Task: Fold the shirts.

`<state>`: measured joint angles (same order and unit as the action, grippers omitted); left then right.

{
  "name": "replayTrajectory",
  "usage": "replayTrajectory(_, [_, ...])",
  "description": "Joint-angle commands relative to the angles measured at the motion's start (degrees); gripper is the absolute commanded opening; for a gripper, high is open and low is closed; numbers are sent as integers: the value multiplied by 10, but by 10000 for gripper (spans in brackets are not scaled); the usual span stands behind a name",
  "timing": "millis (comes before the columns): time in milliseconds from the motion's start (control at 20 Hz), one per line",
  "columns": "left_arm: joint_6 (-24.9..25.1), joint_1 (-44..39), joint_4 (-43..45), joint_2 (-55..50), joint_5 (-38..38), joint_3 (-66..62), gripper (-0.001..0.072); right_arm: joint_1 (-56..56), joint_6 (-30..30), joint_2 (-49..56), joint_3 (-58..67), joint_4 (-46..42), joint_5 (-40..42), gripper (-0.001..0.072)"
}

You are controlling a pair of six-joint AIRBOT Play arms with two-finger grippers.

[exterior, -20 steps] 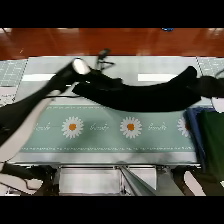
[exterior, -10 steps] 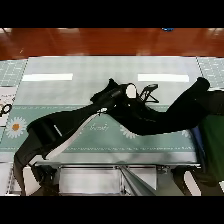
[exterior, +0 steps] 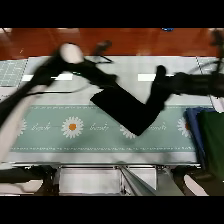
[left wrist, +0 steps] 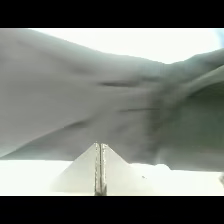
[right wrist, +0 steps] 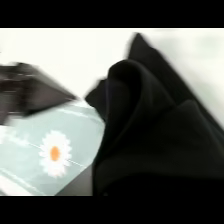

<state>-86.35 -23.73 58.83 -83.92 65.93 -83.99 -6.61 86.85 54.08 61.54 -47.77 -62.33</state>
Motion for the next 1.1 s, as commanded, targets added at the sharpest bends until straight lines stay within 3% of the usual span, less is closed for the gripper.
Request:
replayTrajectory(0, [14, 124, 55, 195, -20, 166, 17, -94, -20, 150, 36, 53, 125, 29])
replayTrajectory(200, [16, 217, 55, 370, -20, 316, 17, -136, -31, 334, 154, 80, 148, 29])
replayTrajectory(400, [5, 230, 45, 447, -21, 416, 17, -148, -26, 459, 242, 125, 140, 29])
replayTrajectory(450, [6, 230, 36, 448, -25, 433, 17, -150, -26, 475, 246, 138, 143, 56])
replayTrajectory(550, [6, 230, 17, 441, -48, 459, 17, -150, -28, 488, 246, 158, 123, 417])
replayTrajectory(750, [19, 258, 16, 422, -99, 448, 17, -92, -37, 445, 246, 142, -17, 415])
replayTrajectory(850, [18, 307, 16, 425, -94, 402, 17, -35, -34, 376, 246, 63, -96, 415])
replayTrajectory(950, [18, 354, 15, 430, -85, 352, 17, 18, -16, 277, 234, -91, -159, 415])
replayTrajectory(1050, [18, 381, -1, 440, -83, 326, 17, 57, 25, 151, 150, -255, -155, 415])
